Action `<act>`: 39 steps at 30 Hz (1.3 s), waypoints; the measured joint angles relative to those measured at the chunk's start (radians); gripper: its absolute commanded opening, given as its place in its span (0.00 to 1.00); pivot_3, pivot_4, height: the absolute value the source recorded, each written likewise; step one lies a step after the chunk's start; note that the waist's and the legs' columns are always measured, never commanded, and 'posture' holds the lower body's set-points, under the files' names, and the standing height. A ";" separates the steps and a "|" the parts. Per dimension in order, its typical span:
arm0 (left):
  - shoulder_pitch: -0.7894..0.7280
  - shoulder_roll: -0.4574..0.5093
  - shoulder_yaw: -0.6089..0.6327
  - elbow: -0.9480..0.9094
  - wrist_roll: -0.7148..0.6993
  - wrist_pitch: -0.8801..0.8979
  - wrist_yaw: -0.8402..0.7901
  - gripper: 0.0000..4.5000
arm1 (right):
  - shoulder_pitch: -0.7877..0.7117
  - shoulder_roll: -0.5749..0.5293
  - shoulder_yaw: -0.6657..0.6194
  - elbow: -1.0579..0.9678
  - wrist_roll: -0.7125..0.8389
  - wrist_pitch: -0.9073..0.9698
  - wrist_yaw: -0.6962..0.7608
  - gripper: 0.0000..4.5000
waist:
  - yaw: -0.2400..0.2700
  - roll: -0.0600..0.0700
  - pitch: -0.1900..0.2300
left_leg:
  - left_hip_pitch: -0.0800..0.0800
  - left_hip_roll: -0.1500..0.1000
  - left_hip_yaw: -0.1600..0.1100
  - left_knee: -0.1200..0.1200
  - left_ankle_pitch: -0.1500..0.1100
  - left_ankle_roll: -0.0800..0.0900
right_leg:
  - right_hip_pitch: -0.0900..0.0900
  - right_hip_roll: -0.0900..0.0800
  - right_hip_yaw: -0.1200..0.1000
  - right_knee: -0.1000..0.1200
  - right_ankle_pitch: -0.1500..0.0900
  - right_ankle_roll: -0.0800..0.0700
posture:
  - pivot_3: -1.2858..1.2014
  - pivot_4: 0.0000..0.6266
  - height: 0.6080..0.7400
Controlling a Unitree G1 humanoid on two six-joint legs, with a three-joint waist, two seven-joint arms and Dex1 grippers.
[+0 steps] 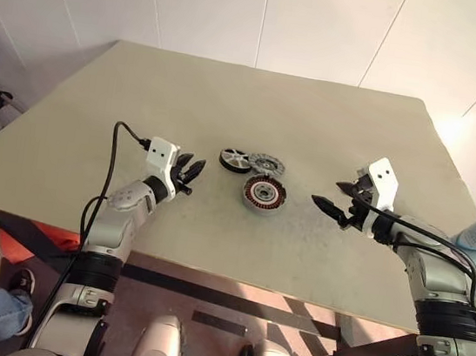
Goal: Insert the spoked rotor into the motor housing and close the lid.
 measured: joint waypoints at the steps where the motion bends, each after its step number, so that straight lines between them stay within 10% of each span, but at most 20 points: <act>1: 0.000 0.000 0.000 0.000 0.000 0.000 0.000 0.43 | 0.000 0.000 0.000 0.000 0.000 0.000 0.000 0.92 | 0.000 0.000 0.000 | 0.000 0.000 0.000 0.000 0.000 0.000 | 0.000 0.000 0.000 0.000 0.000 0.000 | 0.52 0.00 1.00; 20: -0.001 -0.001 0.000 0.001 0.000 0.000 0.000 0.43 | -0.028 0.001 0.009 0.041 -0.014 -0.001 -0.021 0.92 | 0.000 0.000 0.000 | 0.000 0.000 0.000 0.000 0.000 0.000 | 0.000 0.000 0.000 0.000 0.000 0.000 | 0.52 0.00 1.00; 39: -0.003 -0.013 -0.001 0.021 0.011 -0.007 0.029 0.43 | -0.291 0.057 0.031 0.557 -0.122 -0.057 -0.258 0.92 | -0.003 0.001 0.001 | 0.000 0.000 0.000 0.001 0.000 0.000 | 0.000 0.000 0.000 0.001 0.000 -0.001 | 0.52 0.00 1.00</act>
